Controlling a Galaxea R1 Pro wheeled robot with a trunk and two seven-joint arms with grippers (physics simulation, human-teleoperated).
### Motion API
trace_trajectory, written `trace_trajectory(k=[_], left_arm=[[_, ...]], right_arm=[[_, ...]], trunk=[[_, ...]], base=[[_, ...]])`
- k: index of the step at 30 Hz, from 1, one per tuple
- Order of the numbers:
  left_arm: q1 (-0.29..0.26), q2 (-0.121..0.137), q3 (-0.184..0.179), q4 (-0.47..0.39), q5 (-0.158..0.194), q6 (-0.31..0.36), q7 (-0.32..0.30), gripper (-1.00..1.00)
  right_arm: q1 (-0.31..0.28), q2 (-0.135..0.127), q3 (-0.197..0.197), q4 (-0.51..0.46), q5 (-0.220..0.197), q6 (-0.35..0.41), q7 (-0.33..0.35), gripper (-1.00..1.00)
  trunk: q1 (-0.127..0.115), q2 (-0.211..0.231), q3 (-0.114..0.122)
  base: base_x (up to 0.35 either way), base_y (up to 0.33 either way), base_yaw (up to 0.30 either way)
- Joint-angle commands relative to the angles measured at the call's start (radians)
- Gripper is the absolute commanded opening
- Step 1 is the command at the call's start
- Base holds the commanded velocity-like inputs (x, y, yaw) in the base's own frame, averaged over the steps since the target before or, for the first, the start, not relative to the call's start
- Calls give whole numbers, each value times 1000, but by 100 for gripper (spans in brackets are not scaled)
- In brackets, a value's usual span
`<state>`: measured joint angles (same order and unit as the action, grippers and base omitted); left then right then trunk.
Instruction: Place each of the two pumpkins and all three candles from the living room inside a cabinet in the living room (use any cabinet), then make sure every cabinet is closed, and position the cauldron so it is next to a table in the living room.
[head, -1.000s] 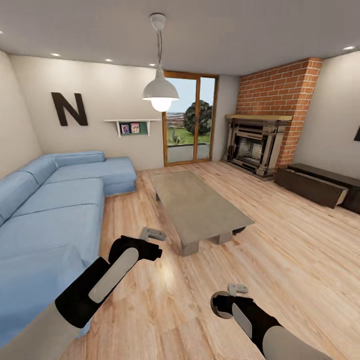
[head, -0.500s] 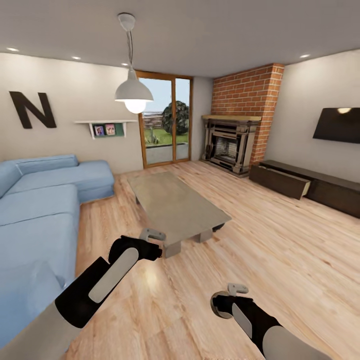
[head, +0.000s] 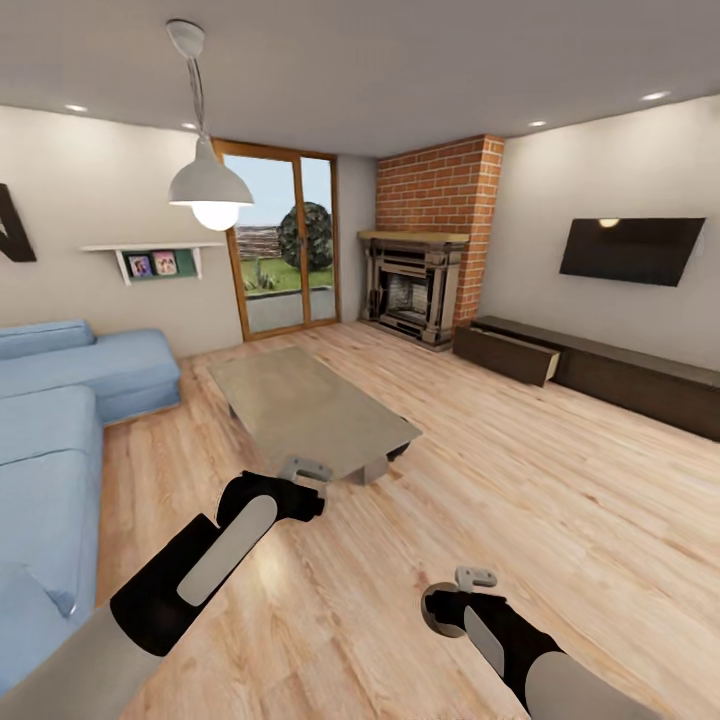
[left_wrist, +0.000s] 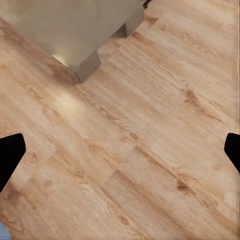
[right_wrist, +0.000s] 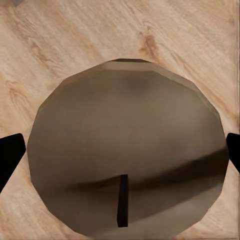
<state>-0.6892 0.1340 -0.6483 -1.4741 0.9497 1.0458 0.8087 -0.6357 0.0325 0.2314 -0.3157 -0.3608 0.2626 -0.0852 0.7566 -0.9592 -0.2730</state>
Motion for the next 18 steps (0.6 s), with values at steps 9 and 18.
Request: trace_trajectory(k=[9,18], left_arm=[[-1,1,-2,-2,10,1,10,100],[-1,1,-2,-1,9,1,11,100]], right_arm=[[-1,-1,8,-2,-10,4,-8,-100],[-1,0,8,-2,-10,4,-8,-100]], trunk=[[-34,62,27],[-69,125,55]], base=[[0,0,-292],[0,0,-292]])
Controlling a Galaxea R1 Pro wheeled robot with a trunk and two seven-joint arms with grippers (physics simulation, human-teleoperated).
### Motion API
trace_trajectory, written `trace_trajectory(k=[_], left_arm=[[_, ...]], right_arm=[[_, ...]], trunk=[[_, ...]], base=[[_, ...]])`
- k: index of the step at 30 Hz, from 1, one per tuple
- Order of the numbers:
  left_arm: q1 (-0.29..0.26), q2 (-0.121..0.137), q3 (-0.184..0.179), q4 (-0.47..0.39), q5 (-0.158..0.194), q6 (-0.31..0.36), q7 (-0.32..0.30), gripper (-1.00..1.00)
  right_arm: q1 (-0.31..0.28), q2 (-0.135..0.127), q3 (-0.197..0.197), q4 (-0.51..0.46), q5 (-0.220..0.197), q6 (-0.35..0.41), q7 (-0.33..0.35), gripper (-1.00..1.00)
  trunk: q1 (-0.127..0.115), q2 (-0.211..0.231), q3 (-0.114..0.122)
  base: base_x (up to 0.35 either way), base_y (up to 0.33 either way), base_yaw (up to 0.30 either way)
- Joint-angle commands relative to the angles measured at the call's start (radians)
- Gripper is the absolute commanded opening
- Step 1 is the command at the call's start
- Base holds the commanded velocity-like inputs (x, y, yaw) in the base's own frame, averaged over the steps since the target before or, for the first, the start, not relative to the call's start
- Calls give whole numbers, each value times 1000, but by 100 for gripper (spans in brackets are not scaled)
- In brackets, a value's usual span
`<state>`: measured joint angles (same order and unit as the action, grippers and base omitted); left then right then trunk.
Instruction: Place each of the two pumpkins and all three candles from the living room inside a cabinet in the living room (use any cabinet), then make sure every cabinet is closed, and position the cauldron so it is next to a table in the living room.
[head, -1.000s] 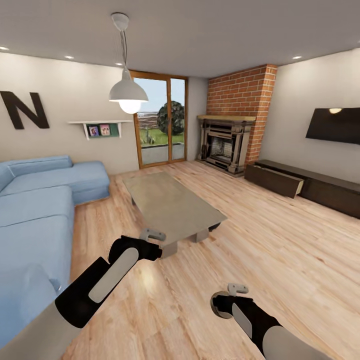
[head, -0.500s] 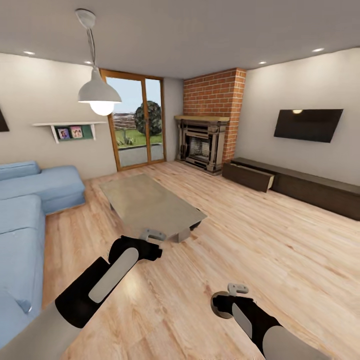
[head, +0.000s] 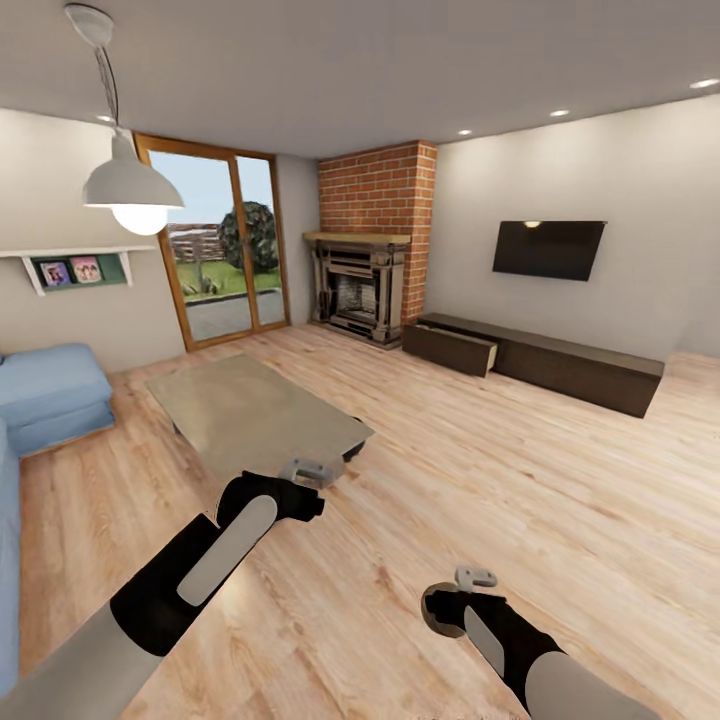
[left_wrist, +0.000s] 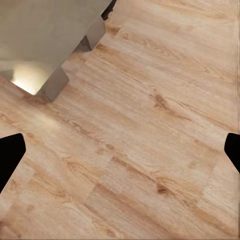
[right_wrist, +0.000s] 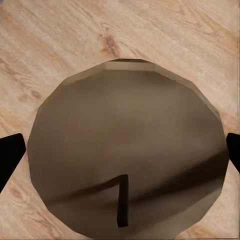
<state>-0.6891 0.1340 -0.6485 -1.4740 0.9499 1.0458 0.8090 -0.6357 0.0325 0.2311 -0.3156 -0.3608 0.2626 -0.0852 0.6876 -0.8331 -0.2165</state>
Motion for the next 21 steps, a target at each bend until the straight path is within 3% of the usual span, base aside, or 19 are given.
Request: trace_trajectory(k=[1,21], left_arm=[[-1,1,-2,-1,9,1,10,100],[-1,-7,-2,0,10,1,10,100]], right_arm=[[-1,0,8,-2,-10,4,-8,-100],[-1,-1,8,0,-10,4,-8,-100]], trunk=[[-4,6,2],[-80,146,64]], base=[[0,0,-292],[0,0,-292]])
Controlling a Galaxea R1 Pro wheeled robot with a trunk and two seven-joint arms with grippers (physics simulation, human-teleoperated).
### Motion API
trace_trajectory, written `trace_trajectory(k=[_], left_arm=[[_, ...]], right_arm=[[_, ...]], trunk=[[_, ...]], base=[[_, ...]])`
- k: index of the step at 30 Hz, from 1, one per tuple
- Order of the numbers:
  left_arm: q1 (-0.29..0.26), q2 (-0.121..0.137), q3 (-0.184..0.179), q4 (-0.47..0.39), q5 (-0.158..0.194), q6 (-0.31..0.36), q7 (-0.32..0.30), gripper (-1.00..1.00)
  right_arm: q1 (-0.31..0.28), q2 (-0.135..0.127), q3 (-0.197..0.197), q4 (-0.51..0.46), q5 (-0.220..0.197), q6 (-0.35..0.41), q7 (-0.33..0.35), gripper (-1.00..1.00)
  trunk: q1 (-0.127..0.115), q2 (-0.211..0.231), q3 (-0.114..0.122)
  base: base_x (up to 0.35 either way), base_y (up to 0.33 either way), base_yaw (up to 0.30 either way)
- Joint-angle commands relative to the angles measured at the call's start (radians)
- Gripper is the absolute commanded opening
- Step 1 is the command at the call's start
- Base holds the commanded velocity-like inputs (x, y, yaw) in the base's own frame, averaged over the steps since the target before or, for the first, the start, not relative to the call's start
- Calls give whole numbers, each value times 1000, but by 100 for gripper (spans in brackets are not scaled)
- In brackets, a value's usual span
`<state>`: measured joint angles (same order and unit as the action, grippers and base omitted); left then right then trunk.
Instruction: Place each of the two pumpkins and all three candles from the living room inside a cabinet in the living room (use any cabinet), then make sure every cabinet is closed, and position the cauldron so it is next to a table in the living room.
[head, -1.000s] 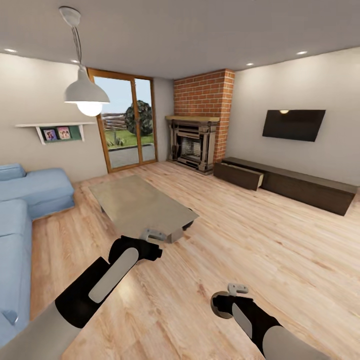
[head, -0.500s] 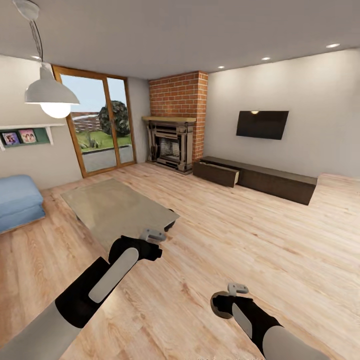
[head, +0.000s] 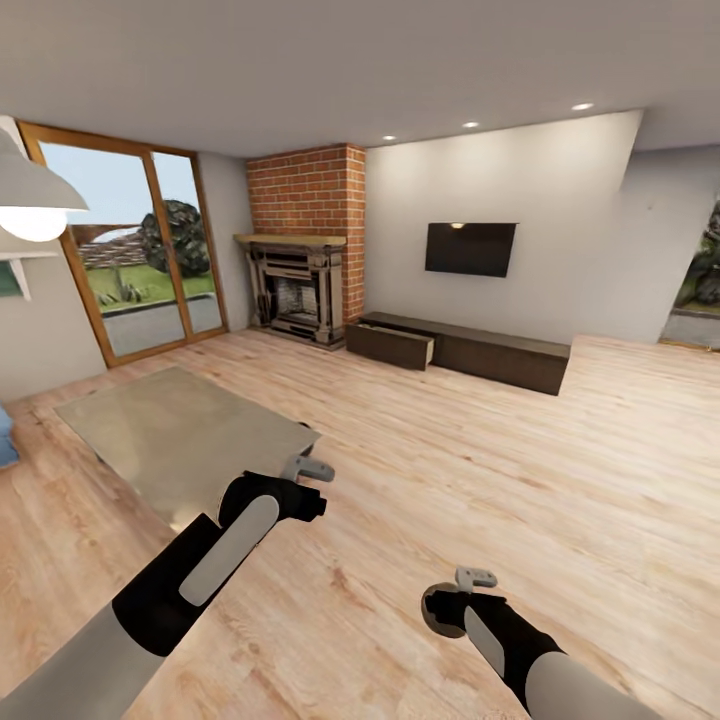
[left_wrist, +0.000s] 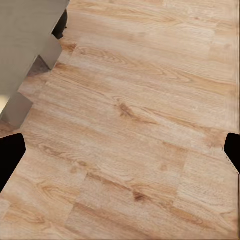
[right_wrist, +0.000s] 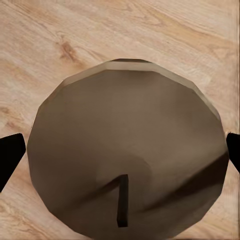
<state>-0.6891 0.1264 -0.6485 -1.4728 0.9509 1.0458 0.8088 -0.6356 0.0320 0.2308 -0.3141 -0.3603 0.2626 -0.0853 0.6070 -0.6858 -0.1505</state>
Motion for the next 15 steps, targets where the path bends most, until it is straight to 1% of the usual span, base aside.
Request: trace_trajectory(k=[1,13,15], left_arm=[[-1,1,-2,-1,9,1,10,100],[-1,1,-2,39,6,1,10,100],[-1,1,-2,41,6,1,11,100]], right_arm=[[-1,-1,8,-2,-11,4,-8,-100],[-1,-1,8,-2,-11,4,-8,-100],[-1,0,9,-3,-11,4,-8,-100]], trunk=[[-4,6,2],[-50,90,39],[-50,90,39]], base=[[0,0,-292],[0,0,-288],[0,0,-261]])
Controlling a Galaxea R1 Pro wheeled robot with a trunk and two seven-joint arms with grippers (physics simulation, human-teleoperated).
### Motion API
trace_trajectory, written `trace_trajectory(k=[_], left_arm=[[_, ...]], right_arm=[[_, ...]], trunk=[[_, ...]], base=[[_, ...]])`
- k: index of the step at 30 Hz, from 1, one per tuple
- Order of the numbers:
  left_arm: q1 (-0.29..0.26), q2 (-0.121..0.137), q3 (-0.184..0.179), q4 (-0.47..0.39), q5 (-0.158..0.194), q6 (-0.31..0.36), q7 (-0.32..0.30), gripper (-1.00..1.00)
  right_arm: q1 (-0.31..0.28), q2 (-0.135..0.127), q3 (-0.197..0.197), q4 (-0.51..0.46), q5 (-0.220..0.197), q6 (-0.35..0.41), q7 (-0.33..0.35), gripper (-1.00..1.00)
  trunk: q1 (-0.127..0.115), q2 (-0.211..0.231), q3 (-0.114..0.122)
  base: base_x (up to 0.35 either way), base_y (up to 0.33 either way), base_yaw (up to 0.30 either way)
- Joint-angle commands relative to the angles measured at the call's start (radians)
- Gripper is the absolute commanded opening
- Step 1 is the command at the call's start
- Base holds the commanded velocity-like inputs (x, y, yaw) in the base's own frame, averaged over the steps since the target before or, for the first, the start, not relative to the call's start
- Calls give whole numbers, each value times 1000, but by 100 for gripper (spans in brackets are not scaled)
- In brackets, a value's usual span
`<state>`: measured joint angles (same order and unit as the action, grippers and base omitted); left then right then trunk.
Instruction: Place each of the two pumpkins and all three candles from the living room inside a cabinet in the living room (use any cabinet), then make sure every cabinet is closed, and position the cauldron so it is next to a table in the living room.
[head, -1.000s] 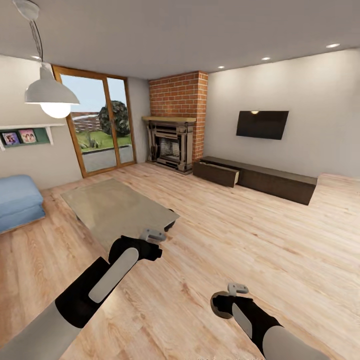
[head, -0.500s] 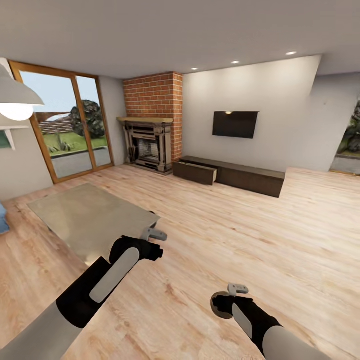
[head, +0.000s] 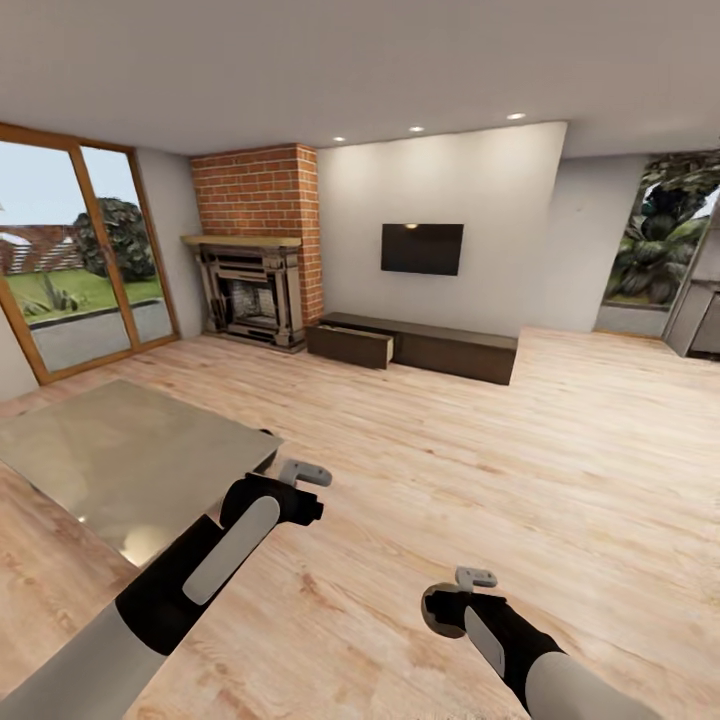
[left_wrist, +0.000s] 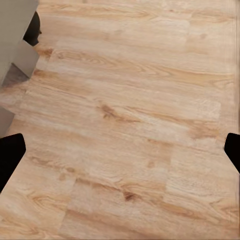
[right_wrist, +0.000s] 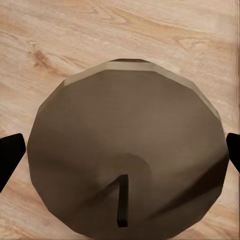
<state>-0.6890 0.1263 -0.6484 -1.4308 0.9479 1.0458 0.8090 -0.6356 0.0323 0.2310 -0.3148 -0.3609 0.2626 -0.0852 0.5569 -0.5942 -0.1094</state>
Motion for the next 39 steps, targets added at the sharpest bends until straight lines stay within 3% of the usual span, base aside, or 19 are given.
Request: trace_trajectory(k=[1,9,17,39], left_arm=[[-1,1,-2,-1,9,1,10,100],[-1,1,-2,0,8,1,11,100],[-1,1,-2,-5,9,1,11,100],[-1,1,0,0,8,1,12,100]], right_arm=[[-1,-1,8,-2,-10,4,-8,-100],[-1,-1,8,-2,-10,4,-8,-100],[-1,0,10,-3,-11,-12,-7,-100],[-1,0,11,-4,-8,-38,-7,-100]], trunk=[[0,-2,-2],[-23,40,17],[-23,40,17],[-23,40,17]], base=[[0,0,-253],[0,0,-242],[47,0,-135],[323,0,-4]])
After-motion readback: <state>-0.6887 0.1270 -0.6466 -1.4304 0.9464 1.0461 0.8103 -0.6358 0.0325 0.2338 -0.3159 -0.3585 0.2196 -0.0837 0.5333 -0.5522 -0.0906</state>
